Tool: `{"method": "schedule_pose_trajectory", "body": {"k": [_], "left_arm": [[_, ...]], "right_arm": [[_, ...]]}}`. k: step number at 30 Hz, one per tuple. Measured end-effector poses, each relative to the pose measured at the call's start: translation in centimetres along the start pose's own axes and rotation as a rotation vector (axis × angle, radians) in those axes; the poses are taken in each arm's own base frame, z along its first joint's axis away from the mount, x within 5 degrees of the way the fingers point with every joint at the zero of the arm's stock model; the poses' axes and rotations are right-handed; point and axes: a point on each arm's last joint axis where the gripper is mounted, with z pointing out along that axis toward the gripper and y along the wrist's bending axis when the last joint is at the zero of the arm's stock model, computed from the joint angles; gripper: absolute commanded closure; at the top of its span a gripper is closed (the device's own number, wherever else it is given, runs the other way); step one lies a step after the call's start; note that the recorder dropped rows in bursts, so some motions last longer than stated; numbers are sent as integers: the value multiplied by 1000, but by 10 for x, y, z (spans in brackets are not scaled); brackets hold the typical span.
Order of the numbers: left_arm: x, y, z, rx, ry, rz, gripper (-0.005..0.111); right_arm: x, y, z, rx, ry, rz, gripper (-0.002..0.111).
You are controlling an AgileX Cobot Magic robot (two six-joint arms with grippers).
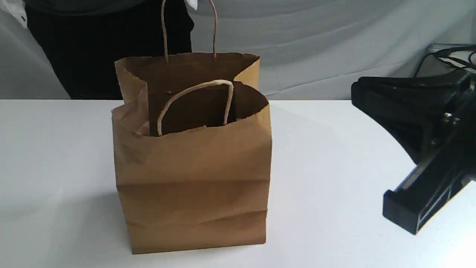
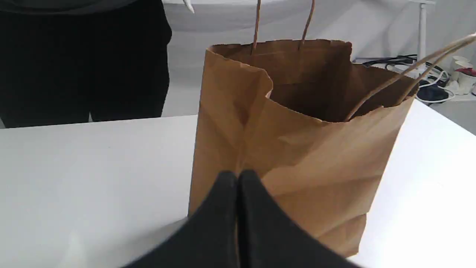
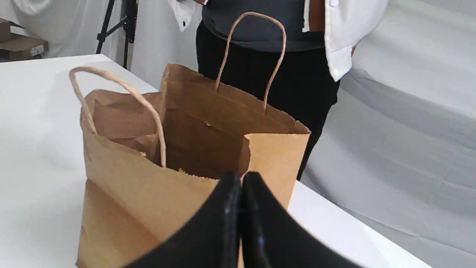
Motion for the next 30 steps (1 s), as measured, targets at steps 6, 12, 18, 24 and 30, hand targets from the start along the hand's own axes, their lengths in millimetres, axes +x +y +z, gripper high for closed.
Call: {"method": "schedule_pose_trajectory", "body": {"k": [6,12,18,24,30], "left_arm": [[0,0,0,0,0,0,107],[0,0,0,0,0,0,107],[0,0,0,0,0,0,107],[0,0,0,2,2,0,107],[0,0,0,2,2,0,107]], "right_arm": [[0,0,0,0,0,0,108],[12,-1,-1,15,126,60,108],[45,-23,-16,170,308,200,108],[76,-37,-49,375,179,228,108],[111,-31,-82,540,153,244,108]]}}
